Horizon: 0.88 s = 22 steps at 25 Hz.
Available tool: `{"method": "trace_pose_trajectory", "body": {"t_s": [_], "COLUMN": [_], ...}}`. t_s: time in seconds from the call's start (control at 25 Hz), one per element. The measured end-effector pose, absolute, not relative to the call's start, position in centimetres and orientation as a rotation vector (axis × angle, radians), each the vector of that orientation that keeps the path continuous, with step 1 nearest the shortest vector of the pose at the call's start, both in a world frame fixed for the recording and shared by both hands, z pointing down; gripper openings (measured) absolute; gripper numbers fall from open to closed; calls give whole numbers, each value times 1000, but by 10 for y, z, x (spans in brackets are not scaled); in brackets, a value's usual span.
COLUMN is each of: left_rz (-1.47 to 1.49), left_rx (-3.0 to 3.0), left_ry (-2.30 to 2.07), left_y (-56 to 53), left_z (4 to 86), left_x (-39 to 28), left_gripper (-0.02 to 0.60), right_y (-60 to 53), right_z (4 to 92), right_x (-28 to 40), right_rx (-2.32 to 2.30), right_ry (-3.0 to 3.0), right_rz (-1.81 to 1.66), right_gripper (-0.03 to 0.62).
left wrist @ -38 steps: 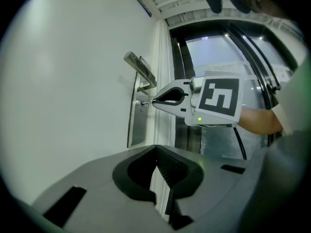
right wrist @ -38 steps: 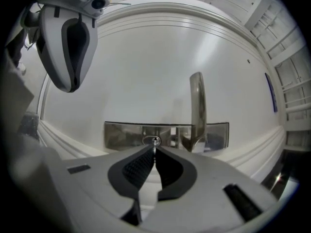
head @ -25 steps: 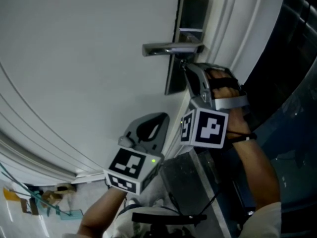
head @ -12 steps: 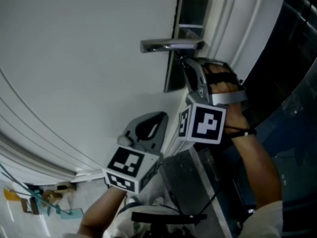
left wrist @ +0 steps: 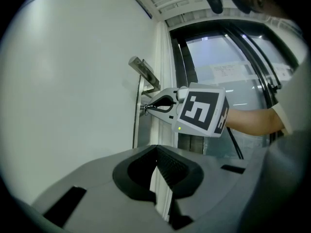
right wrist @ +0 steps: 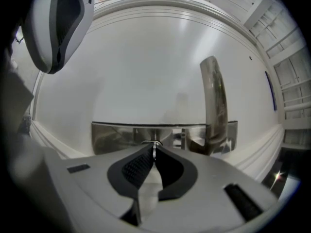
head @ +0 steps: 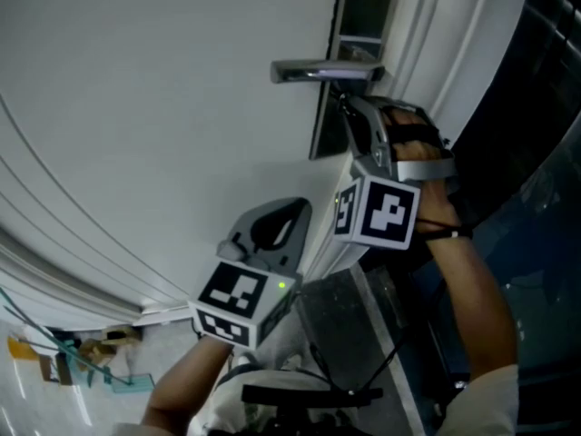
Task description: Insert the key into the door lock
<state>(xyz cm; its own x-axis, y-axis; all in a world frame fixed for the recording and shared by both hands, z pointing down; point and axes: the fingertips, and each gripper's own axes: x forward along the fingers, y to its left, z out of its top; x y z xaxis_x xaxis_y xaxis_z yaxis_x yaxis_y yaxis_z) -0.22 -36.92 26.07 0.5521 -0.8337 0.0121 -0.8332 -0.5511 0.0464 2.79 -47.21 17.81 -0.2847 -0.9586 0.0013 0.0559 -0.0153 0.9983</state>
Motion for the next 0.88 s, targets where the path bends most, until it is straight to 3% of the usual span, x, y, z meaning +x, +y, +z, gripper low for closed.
{"method": "trace_pose_trajectory", "body": {"t_s": [0.12,0.32,0.44,0.88], "left_rz": [-30,-36,-34,-31], "left_rx": [2725,2727,2717,2710], "left_ry": [-1467,-1473,-1460,-1491], "left_y": [-367,-362,-359,-350], "left_z": [258,257,259,258], "left_x": [-4,-3,-1,7], "left_gripper": [9,9,9,9], "right_y": [-471,-468,-464,-432], "right_z": [181,184,188,182], "right_x": [28,27,26,23], "right_rx": [1025,1031,1017,1046], "right_ry": [-1392,-1417,-1435,-1565], "right_rz": [-1430,-1418,-1412,-1417], "right_gripper": [60,64,109,140]}}
